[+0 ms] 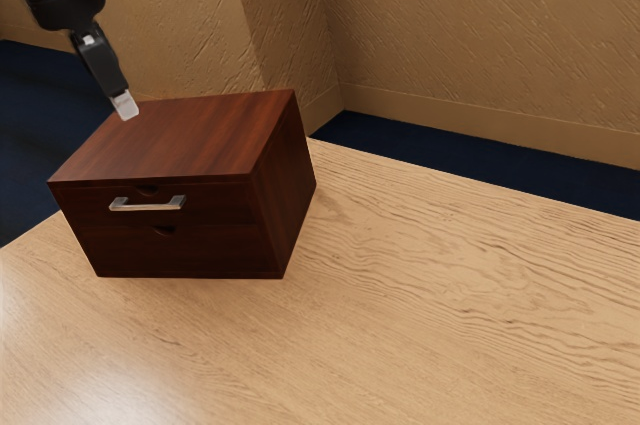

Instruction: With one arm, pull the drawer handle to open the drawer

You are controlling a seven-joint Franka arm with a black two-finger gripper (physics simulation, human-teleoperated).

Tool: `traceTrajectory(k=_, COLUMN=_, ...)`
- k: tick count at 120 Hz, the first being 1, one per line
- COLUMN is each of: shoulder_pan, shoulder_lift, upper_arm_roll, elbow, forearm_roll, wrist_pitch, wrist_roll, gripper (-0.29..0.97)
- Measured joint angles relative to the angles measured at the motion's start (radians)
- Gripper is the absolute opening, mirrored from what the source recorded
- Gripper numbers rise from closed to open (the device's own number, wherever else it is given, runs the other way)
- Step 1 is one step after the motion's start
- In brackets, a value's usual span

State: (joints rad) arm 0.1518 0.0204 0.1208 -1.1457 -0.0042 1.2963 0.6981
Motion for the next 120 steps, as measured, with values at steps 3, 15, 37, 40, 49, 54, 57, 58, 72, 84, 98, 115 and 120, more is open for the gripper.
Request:
traceTrajectory(k=3, shoulder_pan=0.000, shoulder_lift=0.003, upper_arm_roll=0.001, elbow=0.000, forearm_roll=0.000, wrist_pitch=-0.001, wrist_roll=0.010, gripper=0.68)
traceTrajectory(k=15, shoulder_pan=-0.004, shoulder_lift=0.006, upper_arm_roll=0.007, elbow=-0.001, forearm_roll=0.001, wrist_pitch=-0.002, wrist_roll=0.045, gripper=0.68)
traceTrajectory(k=37, shoulder_pan=-0.040, shoulder_lift=-0.025, upper_arm_roll=0.038, elbow=-0.036, forearm_roll=0.011, wrist_pitch=-0.019, wrist_roll=0.095, gripper=0.68)
traceTrajectory(k=40, shoulder_pan=-0.059, shoulder_lift=-0.048, upper_arm_roll=0.052, elbow=-0.063, forearm_roll=0.017, wrist_pitch=-0.025, wrist_roll=0.107, gripper=0.68)
traceTrajectory(k=49, shoulder_pan=-0.058, shoulder_lift=-0.185, upper_arm_roll=0.074, elbow=-0.262, forearm_roll=0.042, wrist_pitch=-0.003, wrist_roll=0.183, gripper=0.68)
traceTrajectory(k=54, shoulder_pan=0.022, shoulder_lift=-0.296, upper_arm_roll=0.077, elbow=-0.440, forearm_roll=0.054, wrist_pitch=0.054, wrist_roll=0.247, gripper=0.68)
traceTrajectory(k=57, shoulder_pan=0.068, shoulder_lift=-0.338, upper_arm_roll=0.078, elbow=-0.516, forearm_roll=0.058, wrist_pitch=0.096, wrist_roll=0.292, gripper=0.68)
traceTrajectory(k=58, shoulder_pan=0.082, shoulder_lift=-0.347, upper_arm_roll=0.079, elbow=-0.535, forearm_roll=0.060, wrist_pitch=0.109, wrist_roll=0.308, gripper=0.68)
traceTrajectory(k=72, shoulder_pan=0.214, shoulder_lift=-0.275, upper_arm_roll=0.080, elbow=-0.586, forearm_roll=0.069, wrist_pitch=0.278, wrist_roll=0.535, gripper=0.68)
traceTrajectory(k=84, shoulder_pan=0.225, shoulder_lift=-0.179, upper_arm_roll=0.046, elbow=-0.570, forearm_roll=0.071, wrist_pitch=0.373, wrist_roll=0.700, gripper=0.68)
traceTrajectory(k=98, shoulder_pan=0.226, shoulder_lift=-0.247, upper_arm_roll=0.051, elbow=-0.694, forearm_roll=0.042, wrist_pitch=0.515, wrist_roll=0.861, gripper=0.68)
traceTrajectory(k=115, shoulder_pan=0.180, shoulder_lift=-0.505, upper_arm_roll=0.180, elbow=-0.984, forearm_roll=0.018, wrist_pitch=0.675, wrist_roll=1.023, gripper=0.68)
traceTrajectory(k=120, shoulder_pan=0.160, shoulder_lift=-0.477, upper_arm_roll=0.197, elbow=-0.982, forearm_roll=0.018, wrist_pitch=0.705, wrist_roll=1.065, gripper=0.67)
